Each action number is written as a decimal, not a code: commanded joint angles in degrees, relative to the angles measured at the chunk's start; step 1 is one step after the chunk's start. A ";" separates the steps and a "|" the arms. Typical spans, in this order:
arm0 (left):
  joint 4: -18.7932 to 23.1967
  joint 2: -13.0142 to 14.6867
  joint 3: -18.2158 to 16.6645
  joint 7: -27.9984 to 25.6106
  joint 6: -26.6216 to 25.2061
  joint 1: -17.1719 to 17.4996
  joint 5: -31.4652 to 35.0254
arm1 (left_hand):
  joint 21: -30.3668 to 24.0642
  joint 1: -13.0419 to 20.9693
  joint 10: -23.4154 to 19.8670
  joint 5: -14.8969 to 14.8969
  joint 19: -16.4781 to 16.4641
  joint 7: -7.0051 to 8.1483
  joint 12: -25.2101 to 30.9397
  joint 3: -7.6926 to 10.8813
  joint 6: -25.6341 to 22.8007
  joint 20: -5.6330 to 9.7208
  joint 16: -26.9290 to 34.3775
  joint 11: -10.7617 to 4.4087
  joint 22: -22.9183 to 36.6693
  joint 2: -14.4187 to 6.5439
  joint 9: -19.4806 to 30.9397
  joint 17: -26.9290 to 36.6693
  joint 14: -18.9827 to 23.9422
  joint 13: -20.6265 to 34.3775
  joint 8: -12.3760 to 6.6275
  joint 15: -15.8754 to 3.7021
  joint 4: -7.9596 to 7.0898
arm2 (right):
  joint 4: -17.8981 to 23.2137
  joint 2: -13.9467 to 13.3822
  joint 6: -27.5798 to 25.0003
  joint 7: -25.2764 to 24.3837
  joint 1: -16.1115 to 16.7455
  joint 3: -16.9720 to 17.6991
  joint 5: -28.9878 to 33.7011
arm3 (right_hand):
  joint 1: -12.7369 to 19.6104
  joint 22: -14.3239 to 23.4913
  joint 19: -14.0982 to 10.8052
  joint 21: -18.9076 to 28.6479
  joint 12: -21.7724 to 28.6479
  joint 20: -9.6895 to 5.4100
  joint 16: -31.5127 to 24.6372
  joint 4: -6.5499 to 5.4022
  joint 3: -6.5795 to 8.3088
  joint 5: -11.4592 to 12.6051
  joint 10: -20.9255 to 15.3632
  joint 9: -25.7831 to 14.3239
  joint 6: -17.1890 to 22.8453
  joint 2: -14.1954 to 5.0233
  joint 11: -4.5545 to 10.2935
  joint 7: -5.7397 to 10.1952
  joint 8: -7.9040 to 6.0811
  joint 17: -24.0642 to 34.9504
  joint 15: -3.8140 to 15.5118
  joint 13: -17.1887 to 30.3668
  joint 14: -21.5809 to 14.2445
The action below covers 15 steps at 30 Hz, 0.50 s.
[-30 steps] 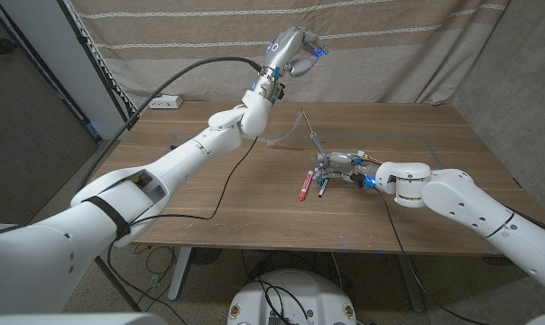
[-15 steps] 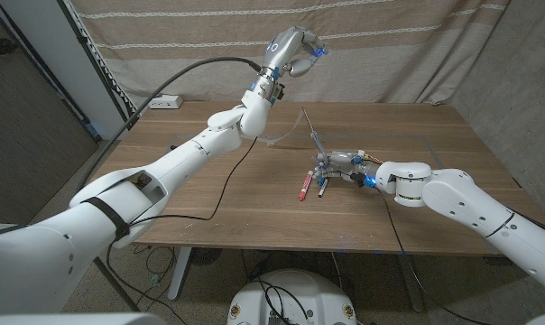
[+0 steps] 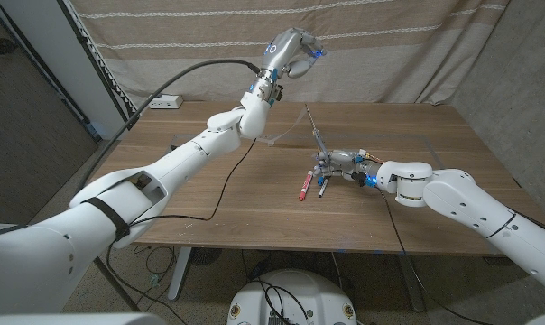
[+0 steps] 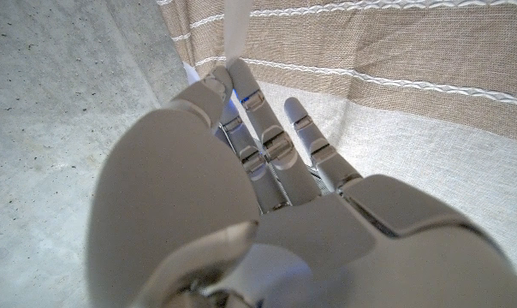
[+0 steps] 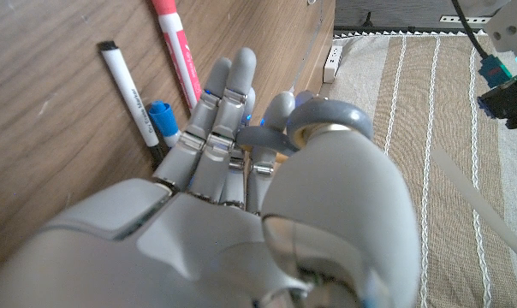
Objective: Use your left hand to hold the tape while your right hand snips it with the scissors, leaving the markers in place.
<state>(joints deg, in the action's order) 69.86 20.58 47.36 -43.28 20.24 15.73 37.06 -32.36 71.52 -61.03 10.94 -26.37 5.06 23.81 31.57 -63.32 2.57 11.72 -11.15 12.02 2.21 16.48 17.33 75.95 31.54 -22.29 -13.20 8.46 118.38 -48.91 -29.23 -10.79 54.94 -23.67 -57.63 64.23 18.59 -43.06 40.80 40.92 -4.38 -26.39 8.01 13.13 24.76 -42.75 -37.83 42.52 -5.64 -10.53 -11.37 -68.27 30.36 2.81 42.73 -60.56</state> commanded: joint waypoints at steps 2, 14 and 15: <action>-1.28 0.41 0.07 -1.88 1.51 -0.36 0.15 | -0.37 0.03 -0.41 0.49 0.08 0.27 0.32 -0.18 0.23 7.82 0.31 -0.31 -0.01 -0.69 0.07 1.21 0.81 0.25 -0.15 -0.57 -0.03 | 0.93 -0.26 -1.03 -0.48 -0.47 -0.63 0.70 | -2.21 -0.87 0.47 0.63 -2.75 1.11 1.13 -2.39 -1.88 -3.49 -10.16 2.63 -2.28 -0.52 9.98 1.55 1.84 -0.83 9.21 -2.99 -5.17; -1.07 0.99 0.04 -4.30 2.14 -0.02 1.75 | -0.53 0.04 -0.40 0.47 0.18 0.23 0.29 -0.21 0.19 7.81 0.32 -0.31 -0.03 -0.62 0.09 1.24 0.83 0.27 -0.23 -0.57 0.02 | 2.32 -1.00 -0.71 -1.02 0.14 -0.31 1.52 | -9.62 -3.54 2.32 0.60 -9.44 2.61 1.17 -4.55 -6.46 -10.89 -5.58 9.26 -3.76 0.97 5.75 1.60 6.66 -1.54 7.95 -8.16 -0.10; -1.26 0.93 0.07 -4.42 2.43 -0.06 1.62 | -0.54 0.04 -0.41 0.46 0.19 0.32 0.30 -0.21 0.17 7.81 0.32 -0.31 -0.03 -0.62 0.10 1.24 0.83 0.29 -0.25 -0.57 0.02 | 2.36 -1.10 -0.85 -0.90 0.03 -0.32 1.51 | -9.88 -3.68 2.42 0.57 -9.67 2.73 1.14 -4.58 -6.60 -11.20 -5.47 9.60 -4.11 1.02 5.54 1.52 7.09 -1.60 7.74 -8.36 0.17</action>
<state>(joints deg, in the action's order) 69.08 21.22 47.36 -45.31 21.84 15.55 37.33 -32.64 71.66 -61.02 10.93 -26.38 5.34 23.97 31.56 -63.04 2.57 11.63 -11.14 12.02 2.08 16.49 17.59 75.95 31.75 -22.30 -13.20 8.46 119.65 -49.28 -29.87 -11.54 54.88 -24.03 -56.74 55.46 15.15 -40.71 41.48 31.74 -2.00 -25.06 3.45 7.05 14.26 -43.42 -28.94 39.75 -4.81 -9.12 -9.21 -62.06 28.84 6.10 34.73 -62.42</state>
